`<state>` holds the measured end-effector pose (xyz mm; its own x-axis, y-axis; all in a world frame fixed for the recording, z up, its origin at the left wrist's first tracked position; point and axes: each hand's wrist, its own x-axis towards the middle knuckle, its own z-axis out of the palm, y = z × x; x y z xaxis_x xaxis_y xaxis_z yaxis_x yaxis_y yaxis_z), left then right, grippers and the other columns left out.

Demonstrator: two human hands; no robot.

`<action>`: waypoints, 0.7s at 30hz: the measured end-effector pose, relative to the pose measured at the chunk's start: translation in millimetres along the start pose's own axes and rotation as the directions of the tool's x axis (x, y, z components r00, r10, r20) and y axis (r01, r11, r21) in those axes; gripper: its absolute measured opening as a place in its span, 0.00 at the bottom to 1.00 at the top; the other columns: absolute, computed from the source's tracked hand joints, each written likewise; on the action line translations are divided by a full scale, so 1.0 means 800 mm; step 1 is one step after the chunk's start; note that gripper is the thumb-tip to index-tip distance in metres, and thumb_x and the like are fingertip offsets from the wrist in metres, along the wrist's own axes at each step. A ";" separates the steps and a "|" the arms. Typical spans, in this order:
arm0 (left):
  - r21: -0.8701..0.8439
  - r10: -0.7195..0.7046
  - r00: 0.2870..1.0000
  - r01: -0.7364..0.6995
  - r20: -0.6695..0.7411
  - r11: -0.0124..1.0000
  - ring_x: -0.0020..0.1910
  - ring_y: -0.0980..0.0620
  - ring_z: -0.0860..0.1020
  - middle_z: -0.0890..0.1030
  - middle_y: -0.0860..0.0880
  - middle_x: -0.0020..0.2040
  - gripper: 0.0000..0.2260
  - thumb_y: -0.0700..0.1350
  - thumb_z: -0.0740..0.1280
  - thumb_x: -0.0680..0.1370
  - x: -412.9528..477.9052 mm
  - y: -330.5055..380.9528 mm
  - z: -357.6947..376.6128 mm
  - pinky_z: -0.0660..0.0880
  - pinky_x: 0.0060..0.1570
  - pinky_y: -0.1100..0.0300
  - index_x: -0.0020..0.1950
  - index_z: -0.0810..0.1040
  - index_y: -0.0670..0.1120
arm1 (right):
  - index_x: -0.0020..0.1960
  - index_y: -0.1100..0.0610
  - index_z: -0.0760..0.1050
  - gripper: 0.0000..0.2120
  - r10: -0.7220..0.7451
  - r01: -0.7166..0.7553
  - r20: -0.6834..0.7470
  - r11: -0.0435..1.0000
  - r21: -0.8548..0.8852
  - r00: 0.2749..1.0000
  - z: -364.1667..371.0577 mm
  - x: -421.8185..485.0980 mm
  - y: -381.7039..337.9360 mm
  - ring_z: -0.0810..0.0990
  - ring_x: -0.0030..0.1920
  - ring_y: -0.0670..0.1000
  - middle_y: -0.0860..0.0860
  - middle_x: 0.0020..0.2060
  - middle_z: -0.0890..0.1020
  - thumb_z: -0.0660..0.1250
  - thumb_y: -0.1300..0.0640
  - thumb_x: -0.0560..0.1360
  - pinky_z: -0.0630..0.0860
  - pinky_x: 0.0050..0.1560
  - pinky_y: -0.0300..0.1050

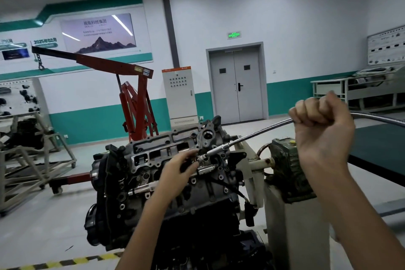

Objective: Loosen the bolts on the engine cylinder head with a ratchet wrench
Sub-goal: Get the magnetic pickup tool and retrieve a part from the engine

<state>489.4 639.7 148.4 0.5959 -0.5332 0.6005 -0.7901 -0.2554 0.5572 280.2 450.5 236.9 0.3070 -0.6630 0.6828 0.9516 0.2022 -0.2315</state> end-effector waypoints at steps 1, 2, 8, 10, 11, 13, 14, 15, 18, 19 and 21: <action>0.037 0.022 1.000 -0.022 0.008 0.999 0.57 0.60 0.74 0.77 0.57 0.58 0.14 0.45 0.67 0.78 -0.001 0.002 0.012 0.71 0.58 0.64 0.64 0.76 0.50 | 0.29 0.54 0.52 0.19 0.006 -0.006 -0.006 1.000 0.015 1.000 -0.004 0.001 -0.004 0.54 0.27 0.49 0.48 0.23 0.54 0.54 0.60 0.76 0.58 0.30 0.42; 0.062 0.036 0.999 -0.036 0.001 0.997 0.57 0.59 0.73 0.76 0.57 0.57 0.13 0.46 0.66 0.79 0.001 0.005 0.024 0.69 0.57 0.64 0.63 0.75 0.50 | 0.29 0.54 0.52 0.19 0.014 -0.014 -0.013 0.999 0.032 1.000 -0.008 0.003 -0.007 0.54 0.27 0.49 0.48 0.23 0.54 0.54 0.59 0.76 0.58 0.30 0.41; -0.076 0.051 0.994 -0.059 -0.099 0.995 0.29 0.56 0.70 0.73 0.48 0.31 0.10 0.45 0.58 0.82 -0.001 0.018 0.065 0.68 0.35 0.53 0.41 0.68 0.46 | 0.29 0.54 0.52 0.19 0.010 -0.007 -0.054 0.999 0.048 0.999 -0.022 0.019 -0.016 0.53 0.27 0.49 0.48 0.22 0.54 0.52 0.60 0.77 0.59 0.29 0.41; -0.054 0.036 0.993 -0.042 -0.114 0.998 0.27 0.57 0.65 0.68 0.53 0.28 0.11 0.45 0.59 0.82 0.001 0.020 0.070 0.62 0.32 0.56 0.40 0.67 0.49 | 0.29 0.54 0.51 0.19 0.001 -0.001 -0.064 1.000 0.000 0.998 -0.021 0.019 -0.011 0.53 0.26 0.48 0.49 0.23 0.53 0.52 0.60 0.77 0.58 0.29 0.42; -0.055 -0.001 0.992 -0.006 -0.129 0.998 0.27 0.58 0.65 0.68 0.52 0.29 0.11 0.45 0.59 0.82 0.002 0.019 0.070 0.63 0.32 0.55 0.41 0.69 0.46 | 0.28 0.54 0.52 0.20 -0.007 0.006 -0.062 1.000 -0.024 0.998 -0.020 0.018 -0.009 0.53 0.26 0.48 0.49 0.23 0.53 0.53 0.60 0.77 0.58 0.29 0.42; -0.152 -0.189 0.960 0.159 -0.208 0.976 0.31 0.52 0.68 0.70 0.47 0.32 0.13 0.47 0.57 0.83 0.007 0.011 0.056 0.70 0.34 0.48 0.43 0.71 0.42 | 0.27 0.54 0.55 0.20 -0.047 0.046 -0.033 0.998 -0.037 0.998 -0.020 0.022 -0.014 0.54 0.25 0.49 0.48 0.21 0.55 0.54 0.59 0.77 0.60 0.29 0.42; -0.228 -0.311 0.915 0.256 -0.257 0.940 0.31 0.49 0.69 0.70 0.46 0.33 0.14 0.47 0.55 0.83 0.010 0.005 0.041 0.74 0.34 0.47 0.43 0.72 0.41 | 0.27 0.53 0.56 0.20 -0.084 0.083 -0.010 0.995 -0.050 0.996 -0.020 0.027 -0.021 0.55 0.25 0.49 0.47 0.21 0.56 0.54 0.59 0.77 0.62 0.30 0.41; -0.314 -0.406 0.869 0.316 -0.283 0.895 0.30 0.50 0.69 0.69 0.46 0.32 0.14 0.47 0.54 0.84 0.011 -0.002 0.024 0.75 0.31 0.50 0.43 0.71 0.41 | 0.27 0.53 0.57 0.20 -0.124 0.125 0.021 0.989 -0.079 0.992 -0.020 0.035 -0.028 0.56 0.24 0.49 0.46 0.20 0.57 0.55 0.57 0.76 0.63 0.31 0.41; -0.630 -0.462 0.877 0.288 -0.128 0.721 0.22 0.55 0.64 0.64 0.50 0.27 0.15 0.48 0.55 0.84 0.015 0.012 -0.011 0.68 0.22 0.63 0.40 0.69 0.43 | 0.27 0.52 0.60 0.20 -0.163 0.179 0.090 0.958 -0.222 0.983 -0.012 0.053 -0.021 0.59 0.25 0.49 0.47 0.20 0.61 0.57 0.54 0.77 0.66 0.32 0.41; -0.719 -0.429 0.903 0.289 -0.014 0.632 0.22 0.54 0.64 0.64 0.51 0.26 0.15 0.47 0.55 0.84 0.019 0.029 -0.010 0.70 0.24 0.61 0.40 0.69 0.43 | 0.27 0.52 0.62 0.20 -0.134 0.168 0.115 0.915 -0.367 0.984 -0.006 0.050 -0.005 0.61 0.25 0.49 0.47 0.21 0.62 0.56 0.54 0.78 0.67 0.32 0.41; -0.812 -0.337 0.923 0.336 0.183 0.478 0.23 0.52 0.70 0.68 0.50 0.26 0.15 0.47 0.56 0.83 0.020 0.067 0.002 0.76 0.29 0.57 0.42 0.72 0.41 | 0.28 0.54 0.64 0.21 0.003 0.146 0.213 0.717 -0.682 0.977 0.001 0.034 0.040 0.64 0.26 0.47 0.46 0.23 0.65 0.55 0.51 0.79 0.69 0.33 0.40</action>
<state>456.7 615.8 186.7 0.7904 -0.5540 0.2615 -0.0608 0.3538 0.9334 319.3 439.4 248.9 0.3062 -0.4935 0.8141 0.7165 -0.4435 -0.5384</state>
